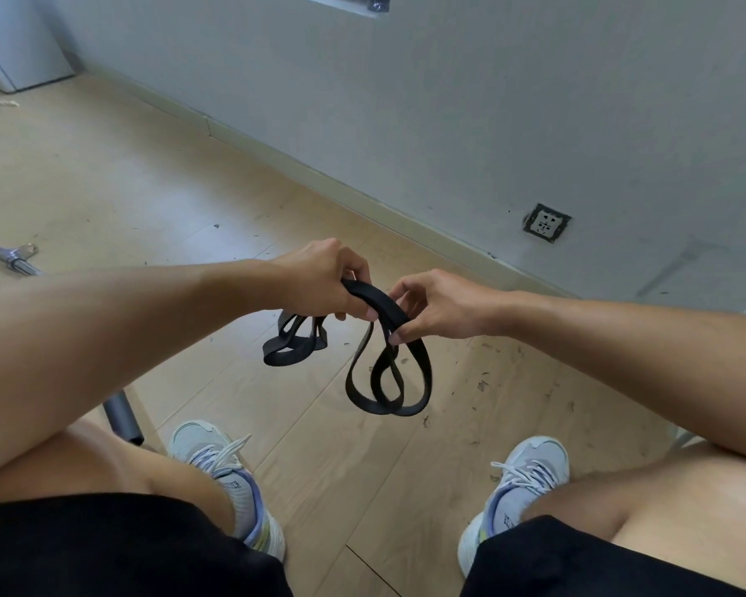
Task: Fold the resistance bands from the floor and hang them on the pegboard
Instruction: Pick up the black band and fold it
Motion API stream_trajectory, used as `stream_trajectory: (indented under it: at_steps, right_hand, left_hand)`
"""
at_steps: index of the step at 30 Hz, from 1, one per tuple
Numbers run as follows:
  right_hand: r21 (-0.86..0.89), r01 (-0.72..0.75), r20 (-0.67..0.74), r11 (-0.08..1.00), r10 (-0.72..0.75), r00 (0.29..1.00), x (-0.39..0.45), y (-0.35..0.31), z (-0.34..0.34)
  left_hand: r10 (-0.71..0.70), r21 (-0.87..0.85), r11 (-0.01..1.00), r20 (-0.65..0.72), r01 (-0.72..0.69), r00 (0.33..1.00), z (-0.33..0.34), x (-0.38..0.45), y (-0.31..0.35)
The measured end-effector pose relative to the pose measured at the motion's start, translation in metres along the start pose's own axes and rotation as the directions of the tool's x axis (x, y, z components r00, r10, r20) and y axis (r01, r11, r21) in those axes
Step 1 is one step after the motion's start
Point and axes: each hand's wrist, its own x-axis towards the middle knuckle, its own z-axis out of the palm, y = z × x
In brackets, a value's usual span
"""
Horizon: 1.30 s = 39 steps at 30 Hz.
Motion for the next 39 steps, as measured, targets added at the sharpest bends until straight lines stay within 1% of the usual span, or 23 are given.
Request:
stream_trajectory:
  at_steps: [2,5,9,12,15,17,21,24,26,29,31,33,35,39]
  right_hand:
    - [0.014,0.026,0.005,1.0,-0.026,1.0,-0.002,-0.002,0.001]
    - [-0.014,0.069,-0.012,0.998,-0.069,0.998,-0.001,-0.004,0.003]
    - [-0.076,0.085,-0.018,0.993,-0.087,0.996,0.002,-0.003,0.004]
    - [-0.024,0.087,-0.013,0.996,-0.087,0.996,0.002,-0.001,0.005]
    - [0.005,0.099,-0.052,0.995,-0.099,0.994,0.002,-0.001,0.006]
    - [0.027,0.109,-0.107,0.994,-0.106,0.989,0.003,0.0,0.004]
    - [0.064,0.136,-0.194,0.989,-0.122,0.973,0.003,0.0,-0.003]
    - [0.055,0.169,-0.209,0.984,-0.154,0.966,0.002,-0.006,-0.006]
    - [0.003,0.142,-0.208,0.99,-0.139,0.968,0.004,-0.007,-0.008]
    - [-0.118,0.043,-0.176,0.992,-0.063,0.982,0.006,-0.004,-0.012]
    - [-0.208,-0.005,-0.168,0.978,-0.03,0.985,0.007,-0.003,-0.012]
    - [-0.249,-0.015,-0.176,0.968,-0.03,0.984,0.007,-0.004,-0.011]
    - [-0.233,0.001,-0.184,0.973,-0.045,0.982,0.006,-0.005,-0.011]
    - [-0.108,0.047,-0.184,0.993,-0.066,0.981,0.002,-0.006,-0.014]
  left_hand:
    - [0.018,-0.036,0.999,-0.021,-0.019,1.0,0.0,-0.001,0.001]
    - [0.043,-0.075,0.996,-0.046,-0.046,0.998,0.0,-0.002,0.004]
    - [0.026,-0.06,0.998,-0.027,-0.027,0.999,-0.001,-0.003,0.005]
    - [-0.011,-0.073,0.997,-0.024,0.009,1.0,-0.001,-0.004,0.004]
    - [-0.031,-0.084,0.996,-0.023,0.029,0.999,-0.001,-0.003,0.004]
    - [-0.041,-0.059,0.997,-0.031,0.039,0.999,-0.003,-0.003,0.003]
    - [-0.046,0.091,0.995,-0.052,0.051,0.998,-0.005,-0.001,-0.003]
    - [-0.022,0.103,0.994,-0.041,0.026,0.999,-0.003,-0.001,-0.006]
    - [0.001,0.112,0.994,-0.06,0.006,0.998,-0.002,-0.001,-0.004]
    - [0.003,0.126,0.992,-0.105,0.011,0.994,-0.002,0.0,0.0]
    - [0.011,0.125,0.992,-0.099,0.001,0.995,-0.001,0.0,0.002]
    - [0.03,0.13,0.991,-0.087,-0.018,0.996,0.001,0.0,0.004]
    - [0.036,0.118,0.993,-0.087,-0.025,0.996,0.003,0.0,0.007]
    - [-0.003,0.008,1.0,-0.072,0.004,0.997,0.002,0.001,0.009]
